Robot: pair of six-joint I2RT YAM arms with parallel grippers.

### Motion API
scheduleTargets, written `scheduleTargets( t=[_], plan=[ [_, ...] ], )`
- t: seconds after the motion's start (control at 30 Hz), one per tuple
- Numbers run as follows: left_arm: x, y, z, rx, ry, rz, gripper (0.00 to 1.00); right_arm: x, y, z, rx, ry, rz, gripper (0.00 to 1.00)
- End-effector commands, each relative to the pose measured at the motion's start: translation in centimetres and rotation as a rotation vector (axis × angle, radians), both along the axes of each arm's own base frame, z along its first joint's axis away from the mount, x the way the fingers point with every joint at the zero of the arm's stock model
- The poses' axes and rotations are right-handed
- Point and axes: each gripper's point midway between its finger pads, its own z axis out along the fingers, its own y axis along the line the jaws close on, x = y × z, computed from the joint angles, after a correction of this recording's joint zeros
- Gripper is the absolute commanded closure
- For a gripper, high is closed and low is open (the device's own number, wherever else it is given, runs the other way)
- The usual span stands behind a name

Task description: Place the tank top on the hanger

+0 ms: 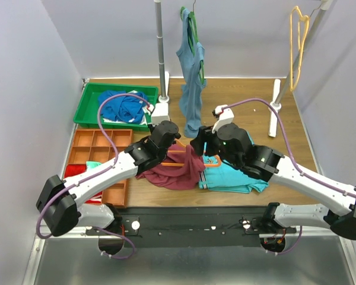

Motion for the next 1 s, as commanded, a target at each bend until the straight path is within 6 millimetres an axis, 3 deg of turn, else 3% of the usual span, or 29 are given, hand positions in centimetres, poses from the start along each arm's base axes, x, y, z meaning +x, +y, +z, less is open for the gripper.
scheduleTargets(
  t=[0.0, 0.07, 0.2, 0.43, 0.53, 0.83, 0.97],
  plan=[
    [-0.7, -0.9, 3.4, -0.077, -0.044, -0.078, 1.00, -1.8, -0.2, -2.5, -0.137, -0.040, 0.185, 0.34],
    [-1.3, -1.0, 4.2, -0.081, -0.051, -0.107, 1.00, -2.4, -0.1, -2.6, -0.140, -0.036, 0.220, 0.20],
    [-2.1, -0.8, 5.2, -0.076, -0.063, -0.138, 1.00, -3.4, -0.1, -2.6, -0.140, -0.045, 0.288, 0.20],
    [-3.4, -1.0, 7.2, -0.075, -0.095, -0.196, 1.00, -4.8, 0.8, -2.4, -0.136, -0.039, 0.401, 0.46],
    [-3.9, -1.5, 8.3, -0.072, -0.107, -0.236, 1.00, -5.6, 1.2, -2.4, -0.140, -0.025, 0.458, 0.52],
    [-5.1, -2.2, 11.8, -0.093, -0.166, -0.315, 1.00, -7.8, 0.9, -1.9, -0.122, 0.006, 0.553, 0.57],
    [-5.3, -2.5, 12.4, -0.099, -0.176, -0.327, 1.00, -8.4, 0.7, -1.7, -0.107, 0.006, 0.571, 0.56]
  ],
)
